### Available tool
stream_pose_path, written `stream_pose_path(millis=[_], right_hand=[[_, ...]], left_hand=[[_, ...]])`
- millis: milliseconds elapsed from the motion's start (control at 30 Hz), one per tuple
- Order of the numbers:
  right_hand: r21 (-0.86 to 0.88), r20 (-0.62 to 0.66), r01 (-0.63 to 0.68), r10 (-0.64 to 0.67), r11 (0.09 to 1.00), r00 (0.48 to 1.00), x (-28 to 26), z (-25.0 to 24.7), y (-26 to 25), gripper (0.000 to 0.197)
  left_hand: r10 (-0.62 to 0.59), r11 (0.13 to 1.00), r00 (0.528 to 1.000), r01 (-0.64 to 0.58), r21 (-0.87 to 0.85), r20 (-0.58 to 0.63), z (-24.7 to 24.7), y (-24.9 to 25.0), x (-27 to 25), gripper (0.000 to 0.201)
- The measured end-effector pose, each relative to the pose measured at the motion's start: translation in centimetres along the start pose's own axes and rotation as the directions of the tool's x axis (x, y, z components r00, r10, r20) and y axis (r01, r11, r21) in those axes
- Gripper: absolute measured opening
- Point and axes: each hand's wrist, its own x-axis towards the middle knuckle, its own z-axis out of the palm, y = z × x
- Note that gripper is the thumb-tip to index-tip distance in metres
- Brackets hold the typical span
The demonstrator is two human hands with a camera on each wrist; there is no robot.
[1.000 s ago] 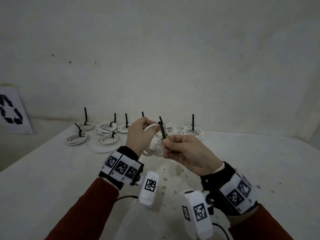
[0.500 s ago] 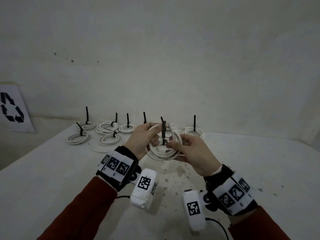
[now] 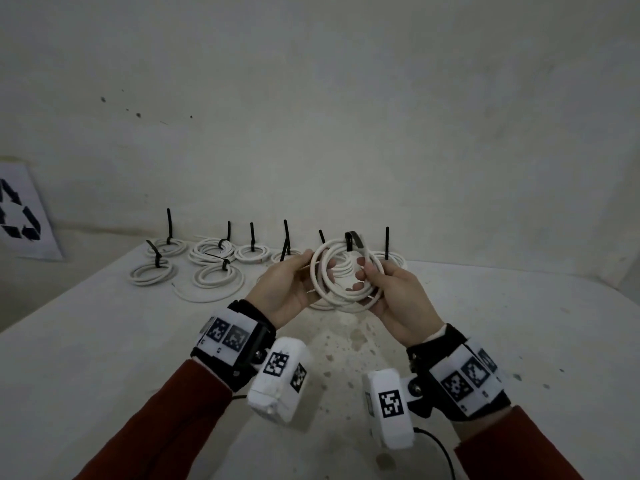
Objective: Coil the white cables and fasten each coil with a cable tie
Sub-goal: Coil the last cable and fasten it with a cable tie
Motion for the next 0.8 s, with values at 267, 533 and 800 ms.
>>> stream_pose_path(millis=[267,533,800], right_hand=[[0.227,0.118,-0.099,0.074,0.969,0.990,-0.1,0.0,-0.5,0.022],[0.196,0.195,-0.096,0.057,0.976,0.979,-1.0,1.2,-0.9,0.032],[0.114,0.083,-0.026,0.017,0.993,0.996,0.1,0.2,0.4,0.030]], left_hand=[[0.034,0.998,0.999,-0.035,0.058,0.013,-0.3,-0.4,0.1,0.022],[0.080,0.995,0.991,-0.072,0.066,-0.111,-0.9,0.8,1.3,0.022],[-0.046,0.992,0.998,0.041,-0.123,-0.045,0.4,0.8,0.1,0.023]])
